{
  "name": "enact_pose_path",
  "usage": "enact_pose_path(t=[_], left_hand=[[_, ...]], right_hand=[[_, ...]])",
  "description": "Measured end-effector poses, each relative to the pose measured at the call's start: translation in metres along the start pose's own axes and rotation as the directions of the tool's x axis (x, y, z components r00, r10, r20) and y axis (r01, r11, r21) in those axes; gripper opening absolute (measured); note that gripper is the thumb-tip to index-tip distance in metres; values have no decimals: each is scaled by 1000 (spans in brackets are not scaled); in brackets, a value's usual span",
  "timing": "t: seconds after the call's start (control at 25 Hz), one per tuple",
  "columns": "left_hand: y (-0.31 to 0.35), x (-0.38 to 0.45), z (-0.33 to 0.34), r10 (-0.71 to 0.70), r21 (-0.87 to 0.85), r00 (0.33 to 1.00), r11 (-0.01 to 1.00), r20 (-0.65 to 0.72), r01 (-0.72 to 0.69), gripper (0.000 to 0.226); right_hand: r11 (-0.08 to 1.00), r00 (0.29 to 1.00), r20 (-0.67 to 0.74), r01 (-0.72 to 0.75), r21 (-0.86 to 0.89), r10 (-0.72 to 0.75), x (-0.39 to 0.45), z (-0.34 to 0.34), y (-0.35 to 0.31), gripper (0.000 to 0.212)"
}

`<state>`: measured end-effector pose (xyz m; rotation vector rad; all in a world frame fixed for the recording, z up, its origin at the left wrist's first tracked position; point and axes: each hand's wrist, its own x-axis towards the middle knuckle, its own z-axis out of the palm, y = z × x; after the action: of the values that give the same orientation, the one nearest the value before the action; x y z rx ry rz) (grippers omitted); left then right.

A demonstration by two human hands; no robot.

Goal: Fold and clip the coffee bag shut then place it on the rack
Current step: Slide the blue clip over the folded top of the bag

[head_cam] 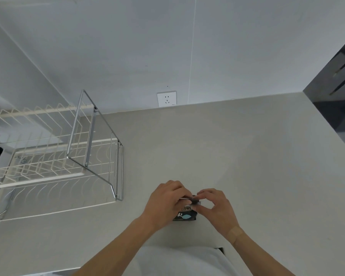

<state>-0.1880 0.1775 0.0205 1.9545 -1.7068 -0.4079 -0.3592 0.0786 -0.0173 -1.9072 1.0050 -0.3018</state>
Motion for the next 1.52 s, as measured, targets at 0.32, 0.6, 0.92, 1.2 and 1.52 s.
enact_pose_path(t=[0.32,0.6,0.92,1.2,1.52], left_hand=[[-43,-62,-11,-384,-365,920,870,-83,330,33],[-39,-60,-4,-509,-532,855,753,-99,387,25],[-42,-58,0,-551,-580,828,709,-102,401,23],[-44,-59,7,-546,-671,833,650,-87,356,20],[-44,-71,21,-600,-684,796,611,-73,398,23]], right_hand=[[935,957,76,289,-208,-279,13,9,-50,18],[771,878,221,478,-420,-424,21,36,-73,13],[885,925,185,373,-277,-332,22,34,-71,4],[945,945,214,284,-164,-247,24,31,-70,5],[959,942,271,242,-146,-197,24,26,-66,12]])
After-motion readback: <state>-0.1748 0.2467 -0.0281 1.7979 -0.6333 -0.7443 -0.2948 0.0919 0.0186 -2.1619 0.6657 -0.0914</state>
